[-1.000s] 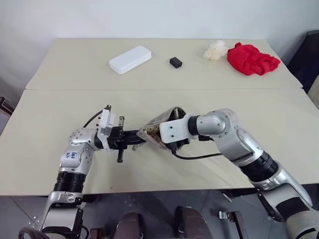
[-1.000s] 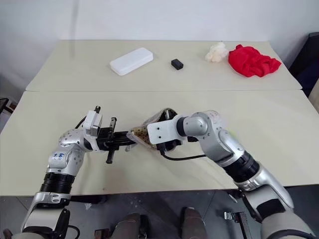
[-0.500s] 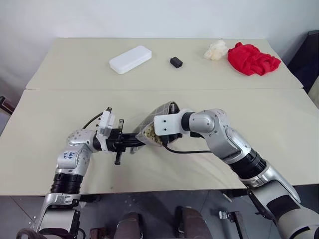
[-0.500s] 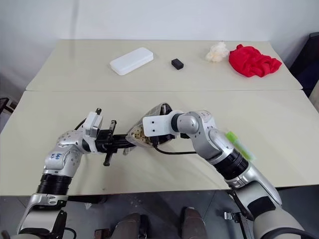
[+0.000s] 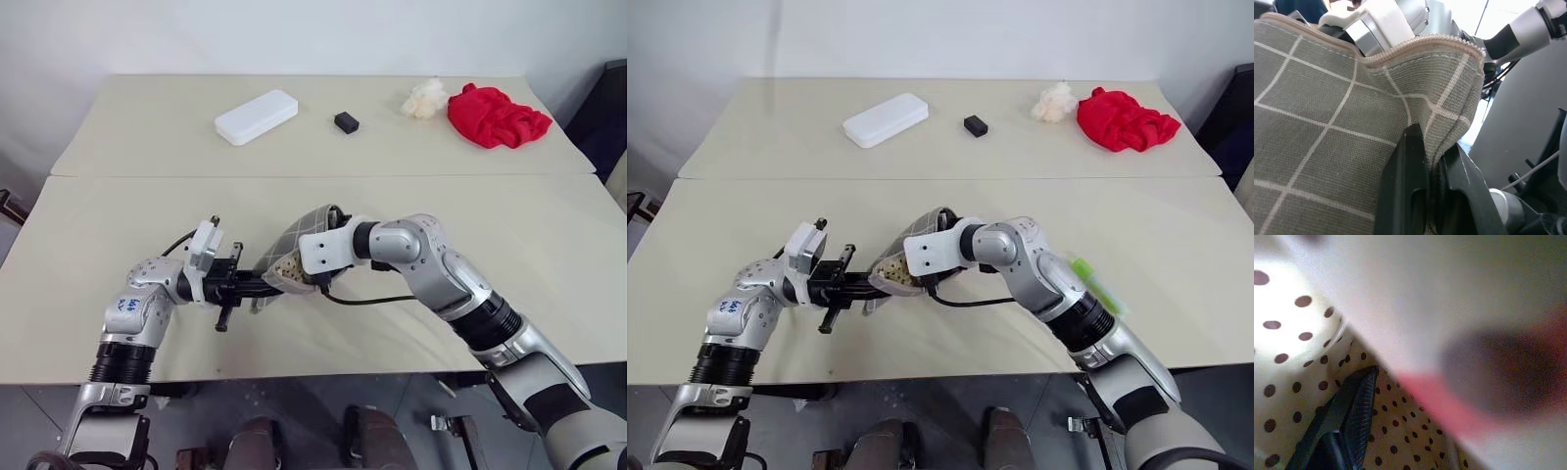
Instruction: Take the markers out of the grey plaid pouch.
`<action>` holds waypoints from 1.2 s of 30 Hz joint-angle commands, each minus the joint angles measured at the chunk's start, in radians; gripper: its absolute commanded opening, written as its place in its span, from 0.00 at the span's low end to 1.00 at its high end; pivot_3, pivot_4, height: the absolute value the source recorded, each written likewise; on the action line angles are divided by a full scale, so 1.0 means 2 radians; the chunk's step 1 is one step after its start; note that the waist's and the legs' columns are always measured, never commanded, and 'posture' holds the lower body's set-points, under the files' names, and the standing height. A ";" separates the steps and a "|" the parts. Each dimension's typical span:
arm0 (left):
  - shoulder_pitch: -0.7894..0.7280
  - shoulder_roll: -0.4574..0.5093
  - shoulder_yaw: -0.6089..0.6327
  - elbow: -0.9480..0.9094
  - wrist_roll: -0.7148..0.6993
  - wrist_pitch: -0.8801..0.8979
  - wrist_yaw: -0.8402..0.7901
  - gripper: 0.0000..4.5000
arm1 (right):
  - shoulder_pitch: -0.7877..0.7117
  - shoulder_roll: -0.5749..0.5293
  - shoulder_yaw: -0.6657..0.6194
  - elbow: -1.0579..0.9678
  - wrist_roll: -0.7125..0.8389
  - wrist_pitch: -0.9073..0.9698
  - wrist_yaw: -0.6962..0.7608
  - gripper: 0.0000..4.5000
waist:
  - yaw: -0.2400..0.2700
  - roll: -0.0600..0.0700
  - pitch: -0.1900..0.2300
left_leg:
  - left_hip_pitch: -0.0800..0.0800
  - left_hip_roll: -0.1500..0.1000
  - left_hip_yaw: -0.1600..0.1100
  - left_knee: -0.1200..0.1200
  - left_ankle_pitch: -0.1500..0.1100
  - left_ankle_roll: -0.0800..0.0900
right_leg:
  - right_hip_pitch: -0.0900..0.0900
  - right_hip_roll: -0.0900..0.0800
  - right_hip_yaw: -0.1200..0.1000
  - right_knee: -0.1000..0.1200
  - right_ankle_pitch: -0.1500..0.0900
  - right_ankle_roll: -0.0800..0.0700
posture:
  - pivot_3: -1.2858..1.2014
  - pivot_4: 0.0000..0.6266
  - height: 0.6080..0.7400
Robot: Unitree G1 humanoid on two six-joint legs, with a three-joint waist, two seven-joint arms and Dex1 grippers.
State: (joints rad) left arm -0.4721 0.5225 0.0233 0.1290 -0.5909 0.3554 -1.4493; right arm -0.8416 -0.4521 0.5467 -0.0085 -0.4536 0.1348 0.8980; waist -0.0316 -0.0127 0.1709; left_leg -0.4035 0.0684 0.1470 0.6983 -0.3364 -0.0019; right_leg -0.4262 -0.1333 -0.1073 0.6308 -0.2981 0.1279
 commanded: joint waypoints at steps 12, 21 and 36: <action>-0.002 0.001 0.006 -0.036 -0.033 0.030 -0.026 0.00 | -0.006 0.011 0.002 0.059 0.005 -0.060 0.008 0.66 | -0.001 0.000 0.000 | 0.000 0.000 0.000 0.000 0.000 0.000 | 0.000 0.000 0.000 0.000 0.000 0.000 | 0.52 0.24 1.00; 0.003 0.001 0.020 -0.028 -0.027 0.014 -0.017 0.00 | 0.014 -0.015 -0.032 0.014 0.035 -0.088 0.018 0.01 | 0.000 0.000 0.000 | 0.000 0.000 0.000 0.000 0.000 0.000 | 0.000 0.000 0.000 0.000 0.000 0.000 | 0.52 0.24 1.00; 0.015 0.014 0.049 0.038 0.002 -0.052 0.000 0.00 | 0.057 -0.068 -0.119 -0.064 0.144 -0.077 0.055 0.01 | 0.002 0.000 0.000 | 0.000 0.000 0.000 0.000 0.000 0.000 | 0.000 0.000 0.000 0.000 0.000 0.000 | 0.52 0.24 1.00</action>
State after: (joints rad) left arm -0.4474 0.5345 0.1029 0.2115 -0.5858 0.2680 -1.4504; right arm -0.7311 -0.5832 0.3470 -0.0868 -0.2092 -0.0313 1.0061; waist -0.0283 -0.0125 0.1711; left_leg -0.4033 0.0685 0.1469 0.6988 -0.3363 -0.0021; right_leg -0.4261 -0.1335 -0.1070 0.6310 -0.2983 0.1277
